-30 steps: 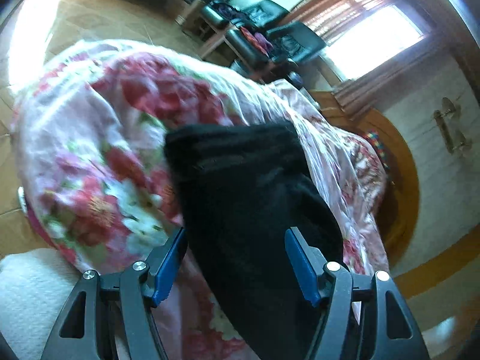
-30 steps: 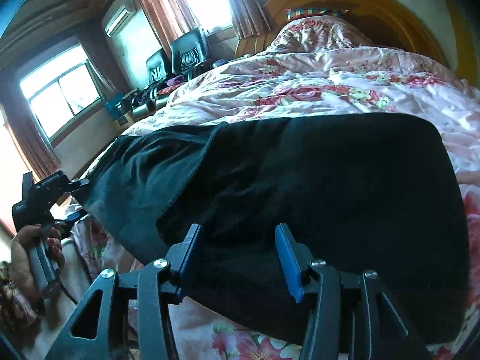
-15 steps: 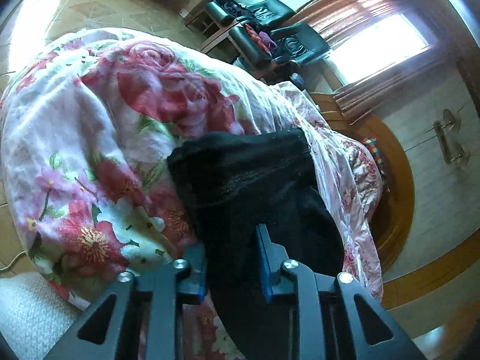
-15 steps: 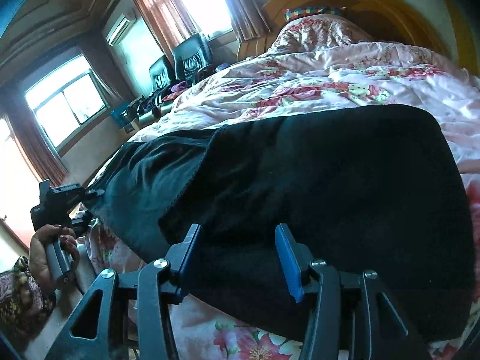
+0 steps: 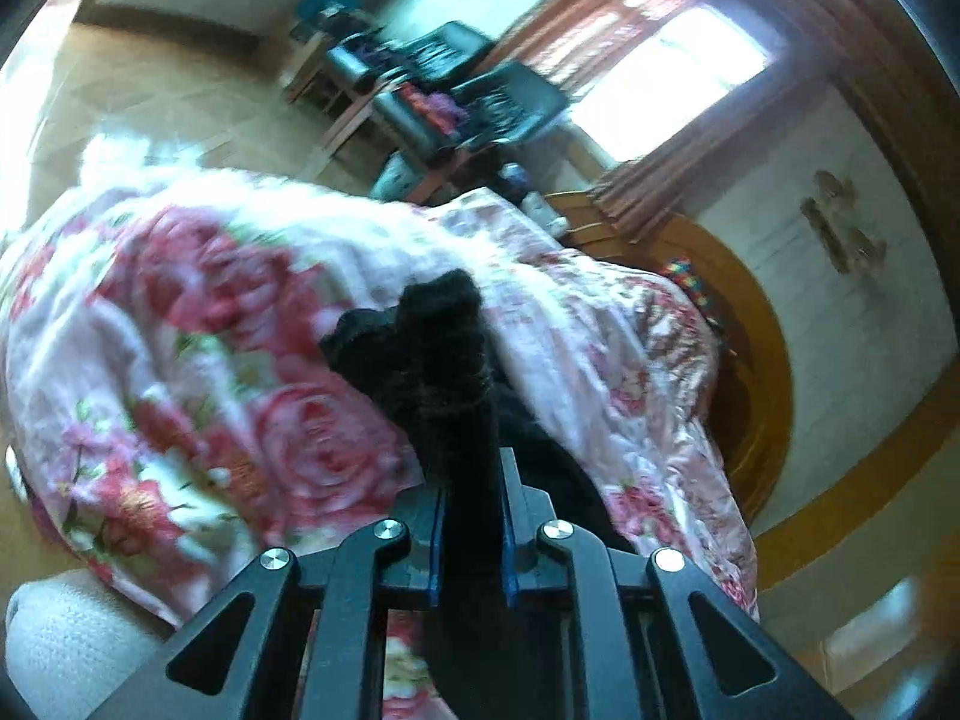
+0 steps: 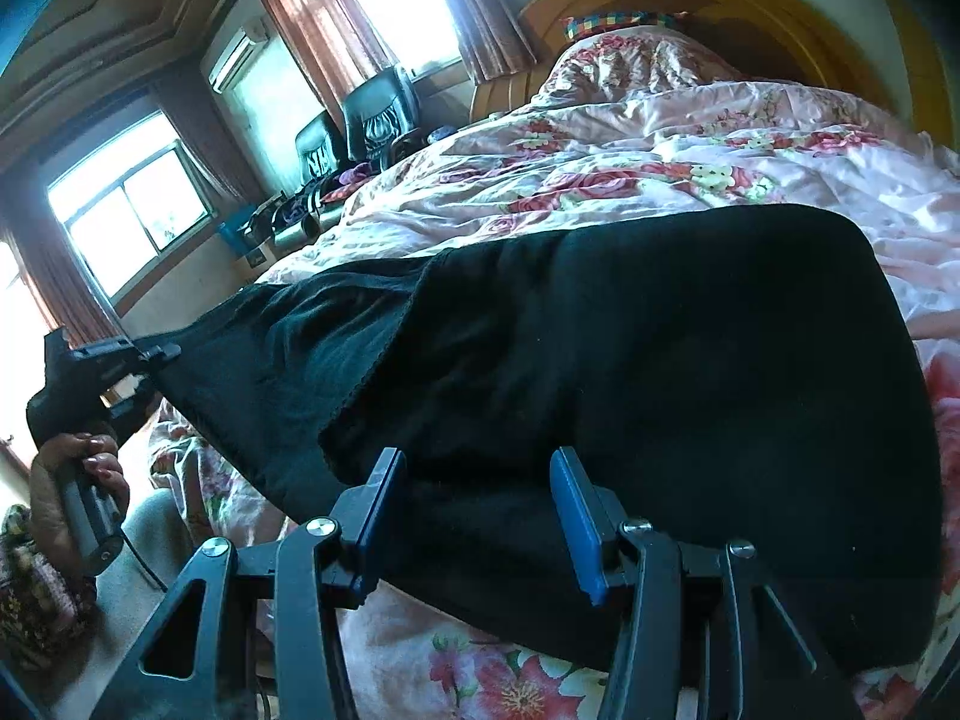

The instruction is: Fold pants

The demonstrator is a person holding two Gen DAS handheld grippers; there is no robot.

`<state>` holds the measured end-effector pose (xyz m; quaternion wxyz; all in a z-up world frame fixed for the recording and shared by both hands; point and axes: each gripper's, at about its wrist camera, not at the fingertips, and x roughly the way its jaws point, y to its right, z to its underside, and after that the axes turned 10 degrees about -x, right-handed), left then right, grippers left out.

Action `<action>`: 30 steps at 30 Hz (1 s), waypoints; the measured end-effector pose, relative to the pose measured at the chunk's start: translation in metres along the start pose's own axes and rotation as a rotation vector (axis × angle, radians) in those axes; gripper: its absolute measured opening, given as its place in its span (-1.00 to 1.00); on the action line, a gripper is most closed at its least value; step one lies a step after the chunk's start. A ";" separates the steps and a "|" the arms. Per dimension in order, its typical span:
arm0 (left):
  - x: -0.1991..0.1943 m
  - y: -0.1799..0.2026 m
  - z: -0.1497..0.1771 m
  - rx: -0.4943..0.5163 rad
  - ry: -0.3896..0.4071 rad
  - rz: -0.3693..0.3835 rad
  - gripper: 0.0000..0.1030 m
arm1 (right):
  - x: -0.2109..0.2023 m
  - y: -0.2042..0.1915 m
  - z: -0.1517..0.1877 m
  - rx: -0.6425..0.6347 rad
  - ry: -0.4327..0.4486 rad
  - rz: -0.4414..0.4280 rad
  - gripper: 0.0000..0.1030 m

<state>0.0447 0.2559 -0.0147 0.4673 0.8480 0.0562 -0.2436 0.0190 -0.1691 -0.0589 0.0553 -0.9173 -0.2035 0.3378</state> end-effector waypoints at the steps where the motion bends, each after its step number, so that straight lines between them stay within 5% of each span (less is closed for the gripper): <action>1: -0.004 0.008 0.001 0.026 0.005 0.012 -0.75 | -0.001 0.001 0.000 0.005 0.000 -0.001 -0.01; 14: -0.037 0.141 0.058 0.413 -0.035 0.274 -0.75 | -0.041 0.025 -0.009 0.143 0.067 0.040 0.16; 20: -0.040 0.185 0.109 0.534 -0.142 0.389 -0.75 | -0.074 0.053 -0.008 0.213 0.118 0.110 0.20; 30: -0.024 0.227 0.191 0.649 -0.346 0.469 -0.75 | -0.114 0.104 -0.004 0.371 0.179 0.237 0.20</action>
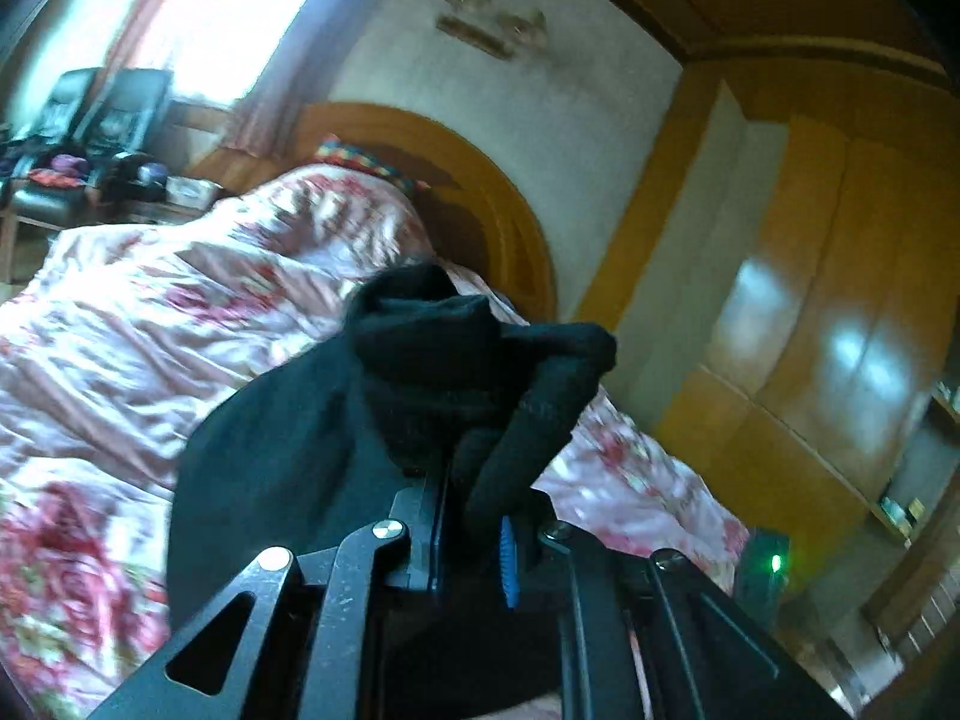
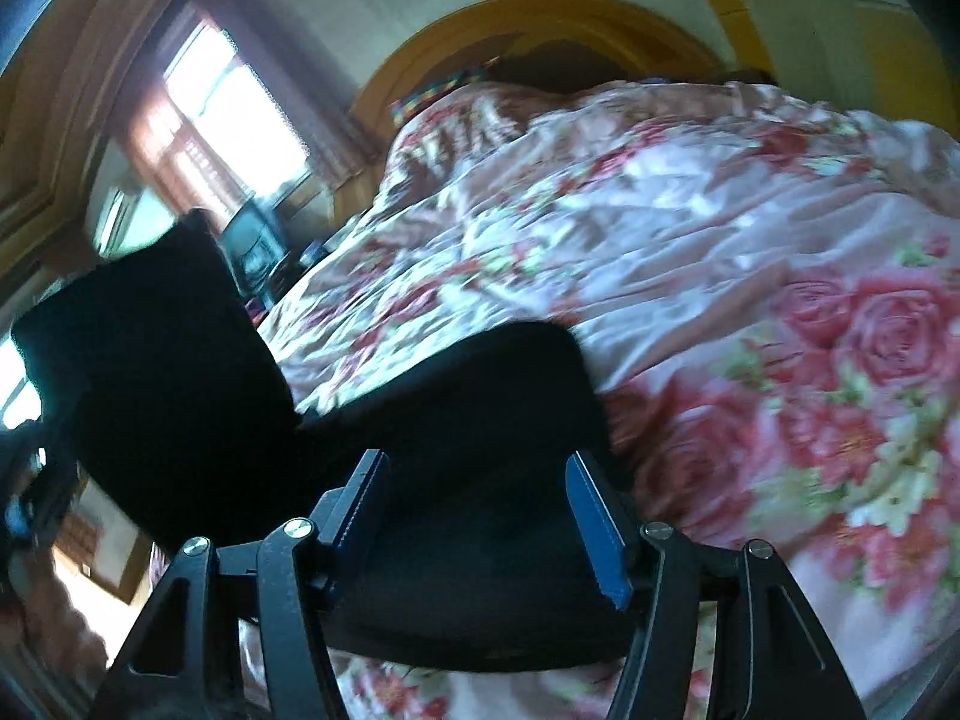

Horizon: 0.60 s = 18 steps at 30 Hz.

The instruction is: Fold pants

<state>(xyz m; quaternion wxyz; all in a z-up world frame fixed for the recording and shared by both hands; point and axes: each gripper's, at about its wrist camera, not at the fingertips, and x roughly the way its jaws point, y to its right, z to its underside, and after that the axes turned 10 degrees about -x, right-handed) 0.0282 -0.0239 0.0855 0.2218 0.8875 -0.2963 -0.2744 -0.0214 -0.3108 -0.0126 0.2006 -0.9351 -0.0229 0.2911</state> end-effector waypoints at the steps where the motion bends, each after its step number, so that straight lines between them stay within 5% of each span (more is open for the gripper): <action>1: 0.006 0.003 0.004 0.010 -0.019 0.005 -0.75 | -0.003 0.006 -0.003 0.017 0.010 0.010 0.20; 18: 0.081 0.049 0.103 0.250 -0.283 -0.012 -0.74 | -0.017 0.048 -0.016 0.138 0.074 0.071 0.20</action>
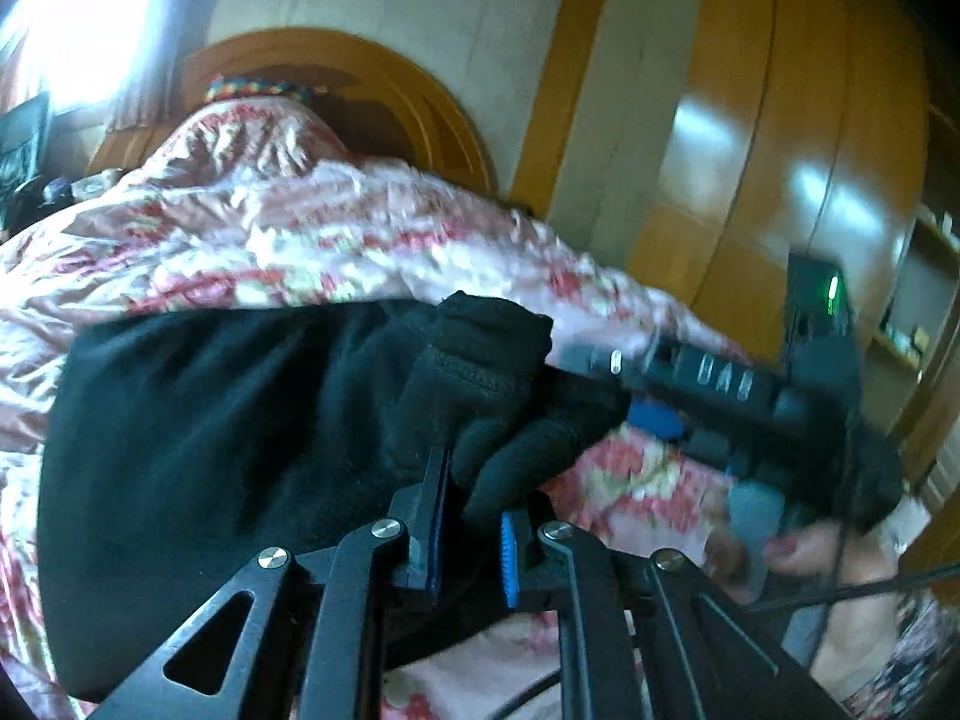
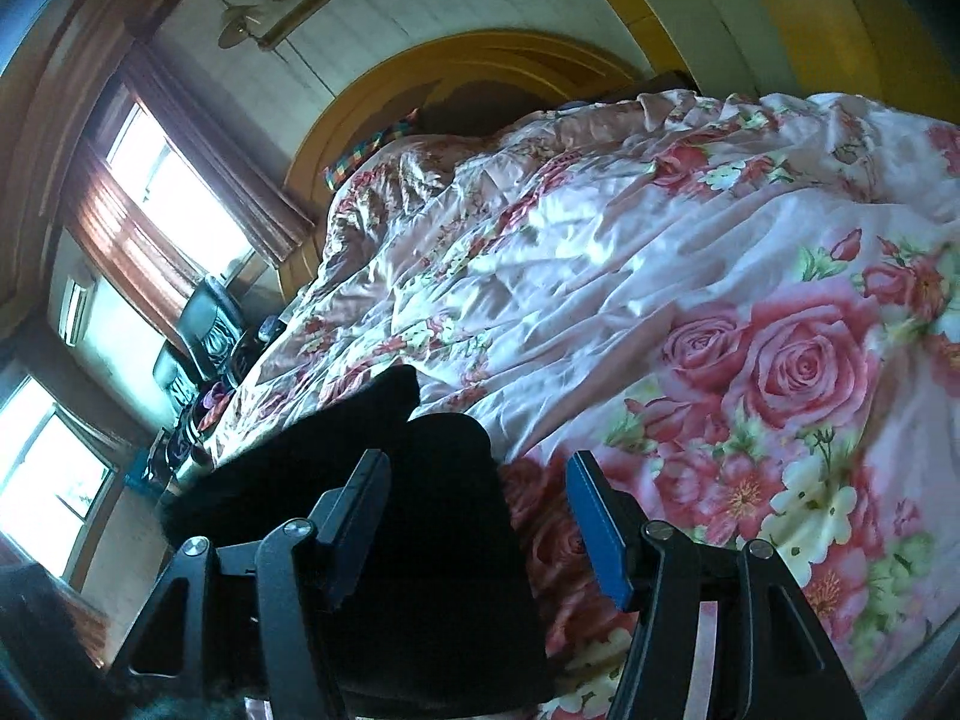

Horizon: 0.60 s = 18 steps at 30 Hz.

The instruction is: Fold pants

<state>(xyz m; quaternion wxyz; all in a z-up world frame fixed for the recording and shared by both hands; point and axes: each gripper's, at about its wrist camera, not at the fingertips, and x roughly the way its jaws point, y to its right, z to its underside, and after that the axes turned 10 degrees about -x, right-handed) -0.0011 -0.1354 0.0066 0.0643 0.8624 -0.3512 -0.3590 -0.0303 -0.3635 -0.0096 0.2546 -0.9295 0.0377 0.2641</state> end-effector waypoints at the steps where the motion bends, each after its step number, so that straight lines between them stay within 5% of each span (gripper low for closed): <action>1: 0.007 -0.002 0.004 0.001 -0.032 -0.014 -0.70 | 0.001 0.001 0.000 0.002 -0.001 0.000 0.21; 5: 0.018 -0.012 0.022 0.005 -0.120 -0.060 -0.55 | -0.001 -0.001 0.002 -0.002 0.004 -0.010 0.21; 11: -0.020 -0.022 0.043 0.030 -0.132 0.079 -0.31 | 0.002 -0.021 0.006 -0.056 0.006 -0.127 0.33; 15: -0.046 -0.039 0.040 -0.033 -0.065 0.063 -0.31 | 0.008 -0.037 0.013 -0.112 -0.023 -0.169 0.33; 18: -0.057 -0.061 0.025 -0.115 -0.008 -0.017 -0.30 | 0.014 -0.046 0.019 -0.146 -0.052 -0.181 0.33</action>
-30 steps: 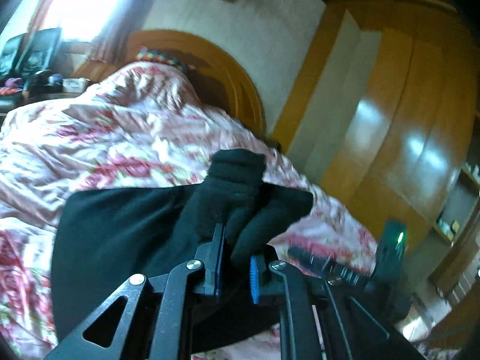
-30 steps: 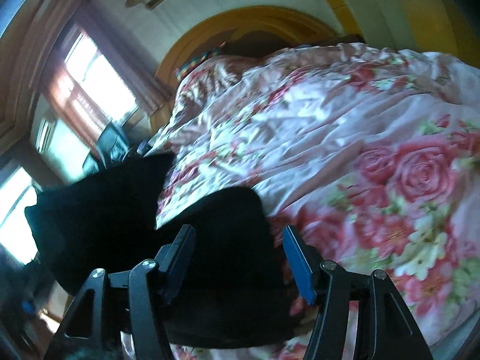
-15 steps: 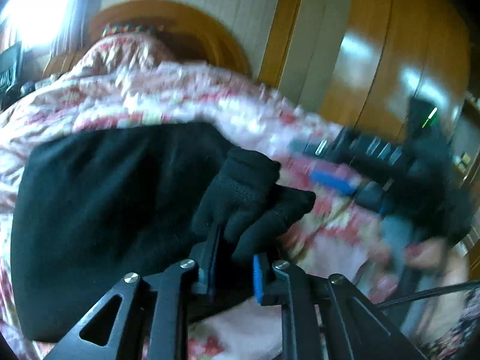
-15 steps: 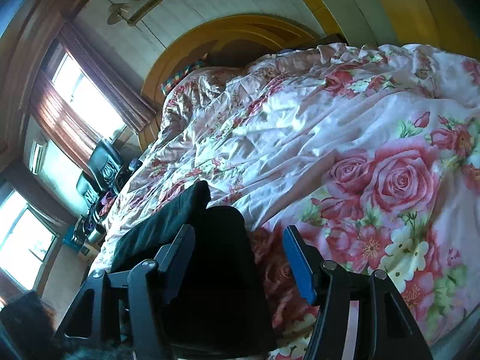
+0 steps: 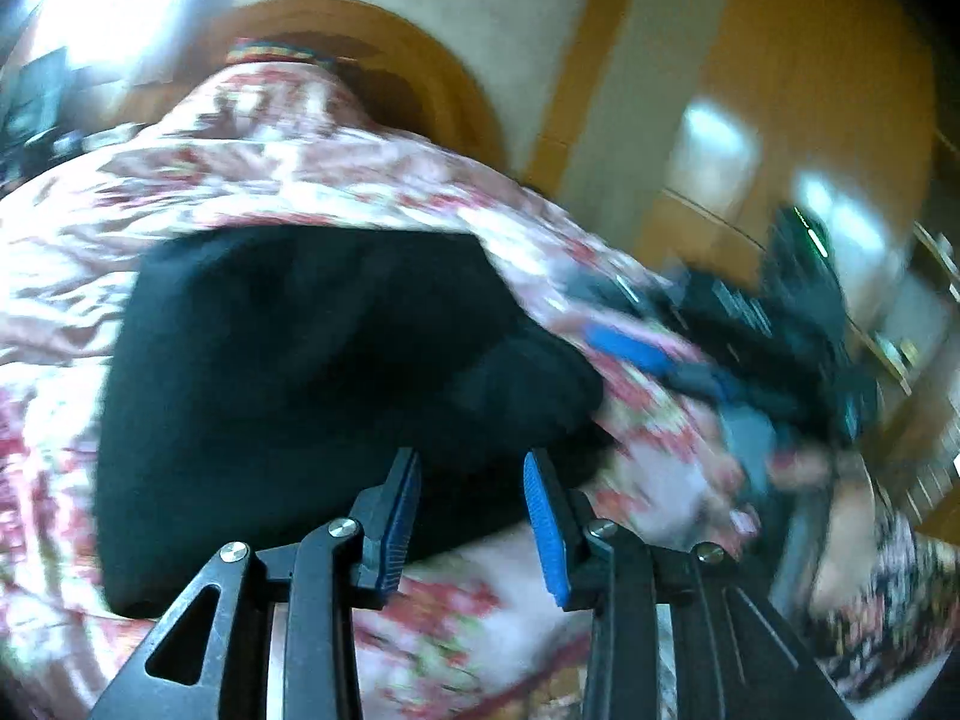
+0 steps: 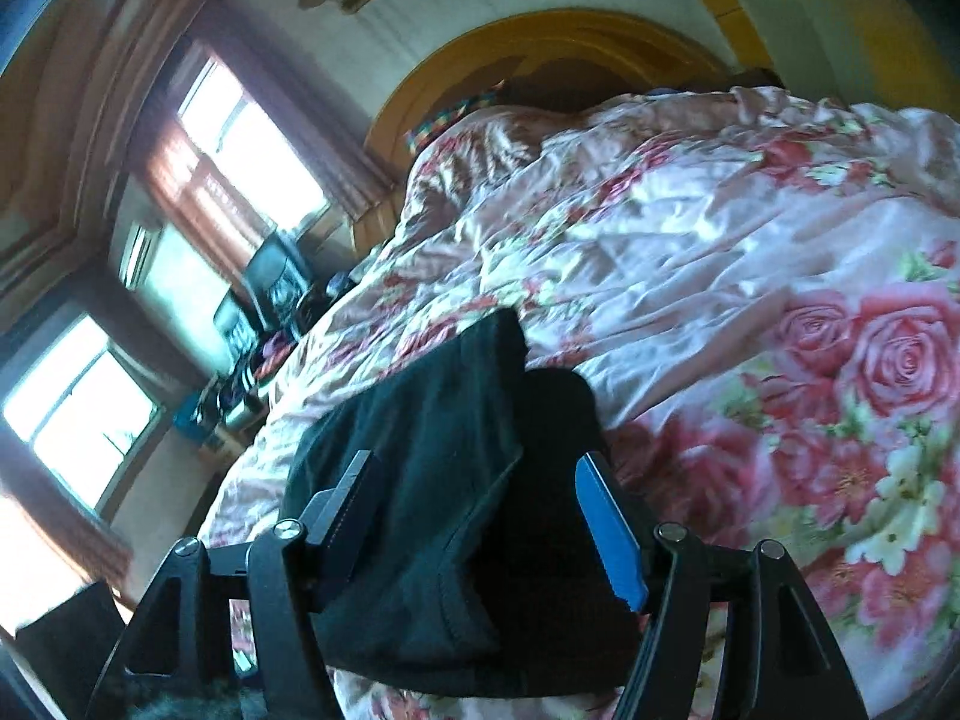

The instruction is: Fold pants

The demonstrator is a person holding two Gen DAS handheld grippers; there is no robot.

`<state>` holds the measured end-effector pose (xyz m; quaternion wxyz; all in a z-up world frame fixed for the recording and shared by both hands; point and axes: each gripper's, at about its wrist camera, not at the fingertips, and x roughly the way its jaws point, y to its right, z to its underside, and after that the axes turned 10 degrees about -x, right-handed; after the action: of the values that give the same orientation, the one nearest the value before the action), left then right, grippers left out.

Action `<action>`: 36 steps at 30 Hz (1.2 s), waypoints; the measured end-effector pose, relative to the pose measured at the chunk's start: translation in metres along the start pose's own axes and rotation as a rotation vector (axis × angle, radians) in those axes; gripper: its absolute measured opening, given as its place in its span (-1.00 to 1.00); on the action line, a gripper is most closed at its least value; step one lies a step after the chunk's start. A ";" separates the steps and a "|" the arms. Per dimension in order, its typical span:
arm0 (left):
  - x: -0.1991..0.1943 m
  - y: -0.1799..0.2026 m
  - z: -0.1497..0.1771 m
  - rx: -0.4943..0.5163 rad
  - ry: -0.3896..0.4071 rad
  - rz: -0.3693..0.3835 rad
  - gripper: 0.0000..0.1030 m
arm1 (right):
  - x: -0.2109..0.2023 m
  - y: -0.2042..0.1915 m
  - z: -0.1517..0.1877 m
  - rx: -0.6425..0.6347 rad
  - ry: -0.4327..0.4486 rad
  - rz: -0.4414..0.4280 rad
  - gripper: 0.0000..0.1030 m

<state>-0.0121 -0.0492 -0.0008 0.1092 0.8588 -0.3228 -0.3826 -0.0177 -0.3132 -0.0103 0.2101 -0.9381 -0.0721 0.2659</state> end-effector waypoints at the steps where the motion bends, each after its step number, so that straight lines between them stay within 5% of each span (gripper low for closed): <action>1: -0.001 -0.007 -0.006 -0.026 0.014 -0.030 -0.30 | 0.003 -0.002 0.002 -0.006 -0.012 -0.003 0.33; 8: -0.004 -0.065 -0.026 -0.172 0.043 -0.360 -0.30 | 0.028 0.002 0.016 0.017 -0.102 -0.032 0.33; 21: 0.004 -0.080 -0.016 -0.223 0.006 -0.368 -0.22 | 0.051 -0.001 0.014 0.015 -0.113 -0.069 0.30; 23: 0.007 -0.084 -0.019 -0.223 0.003 -0.376 -0.21 | 0.054 -0.002 0.014 0.009 -0.114 -0.086 0.07; 25: 0.011 -0.086 -0.021 -0.226 0.000 -0.381 -0.20 | 0.055 -0.002 0.017 -0.013 -0.127 -0.096 -0.59; 26: 0.012 -0.086 -0.021 -0.225 0.000 -0.383 -0.20 | 0.056 -0.001 0.020 -0.010 -0.140 -0.105 -0.69; 36: 0.013 -0.082 -0.021 -0.227 -0.007 -0.384 -0.18 | 0.026 -0.022 0.008 -0.020 -0.038 -0.126 -0.76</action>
<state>0.0479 0.0041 -0.0294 0.1292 0.8853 -0.1088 -0.4332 -0.0006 -0.2845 -0.0191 0.2158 -0.9284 -0.1379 0.2692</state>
